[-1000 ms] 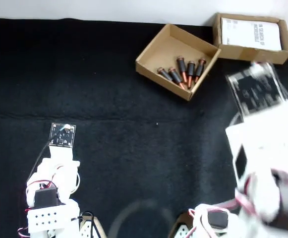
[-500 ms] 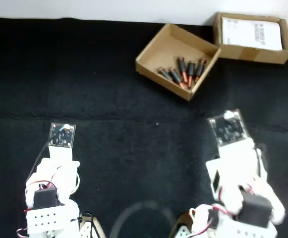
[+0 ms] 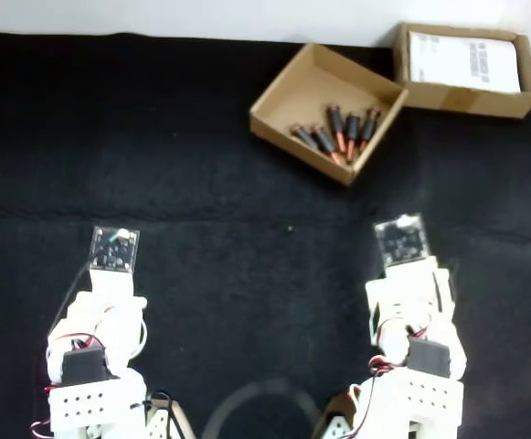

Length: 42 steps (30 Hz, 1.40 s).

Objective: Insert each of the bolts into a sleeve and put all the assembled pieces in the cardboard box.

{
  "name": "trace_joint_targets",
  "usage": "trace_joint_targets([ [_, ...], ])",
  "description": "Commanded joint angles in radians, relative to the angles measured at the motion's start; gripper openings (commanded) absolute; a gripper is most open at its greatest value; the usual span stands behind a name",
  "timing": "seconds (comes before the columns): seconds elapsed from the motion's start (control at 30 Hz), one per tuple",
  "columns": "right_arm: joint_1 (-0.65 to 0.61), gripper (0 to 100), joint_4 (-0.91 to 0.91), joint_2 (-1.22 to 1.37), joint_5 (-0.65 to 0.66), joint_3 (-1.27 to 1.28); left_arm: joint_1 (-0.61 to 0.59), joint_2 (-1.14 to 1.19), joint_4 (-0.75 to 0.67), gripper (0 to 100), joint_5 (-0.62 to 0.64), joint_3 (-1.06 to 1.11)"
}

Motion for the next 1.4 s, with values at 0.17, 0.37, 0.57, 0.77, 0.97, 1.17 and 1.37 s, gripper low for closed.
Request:
trace_joint_targets([
  [0.17,0.008,34.3,-0.163,-0.019,-0.655,0.021,-0.010,-0.002,-0.002,1,-0.005,0.025],
  [0.37,-0.067,34.3,-0.163,-0.019,-0.651,0.088,-0.010,-0.002,-0.003,1,-0.005,0.025],
  [0.57,-0.176,34.3,-0.113,-0.019,-0.477,0.140,-0.010,-0.002,-0.003,1,-0.005,0.025],
  [0.77,-0.180,34.3,-0.111,-0.019,-0.459,0.203,-0.010,-0.002,-0.003,1,-0.005,0.025],
  [0.97,-0.179,34.2,-0.111,-0.019,-0.462,0.257,-0.010,-0.002,-0.003,1,-0.005,0.025],
  [1.17,-0.177,20.7,-0.111,-0.019,-0.462,0.312,-0.008,-0.002,-0.003,1,-0.005,0.025],
  [1.37,-0.179,3.3,-0.111,-0.019,-0.459,0.312,-0.008,-0.002,-0.003,1,-0.005,0.025],
])
